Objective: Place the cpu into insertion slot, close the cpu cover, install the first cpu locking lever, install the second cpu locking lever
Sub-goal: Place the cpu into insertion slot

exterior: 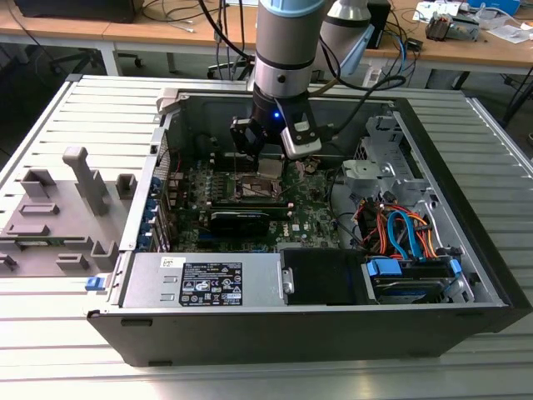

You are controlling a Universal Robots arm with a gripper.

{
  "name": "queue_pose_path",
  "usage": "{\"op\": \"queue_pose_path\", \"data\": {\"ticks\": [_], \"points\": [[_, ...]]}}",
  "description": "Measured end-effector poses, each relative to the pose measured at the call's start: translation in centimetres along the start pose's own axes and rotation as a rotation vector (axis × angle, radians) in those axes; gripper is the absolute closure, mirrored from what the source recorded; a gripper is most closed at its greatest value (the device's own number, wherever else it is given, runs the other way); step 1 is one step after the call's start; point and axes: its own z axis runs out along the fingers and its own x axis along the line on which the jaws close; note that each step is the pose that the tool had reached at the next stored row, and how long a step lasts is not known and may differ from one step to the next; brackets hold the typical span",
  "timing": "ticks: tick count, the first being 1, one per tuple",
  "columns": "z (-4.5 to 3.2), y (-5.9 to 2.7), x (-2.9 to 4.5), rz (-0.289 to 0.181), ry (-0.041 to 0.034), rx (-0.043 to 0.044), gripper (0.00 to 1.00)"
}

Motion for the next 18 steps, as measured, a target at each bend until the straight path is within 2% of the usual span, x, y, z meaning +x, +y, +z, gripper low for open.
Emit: {"op": "queue_pose_path", "data": {"ticks": [18], "points": [[0.06, 0.00, 0.00, 0.013, -0.0013, 0.0014, 0.45]]}}
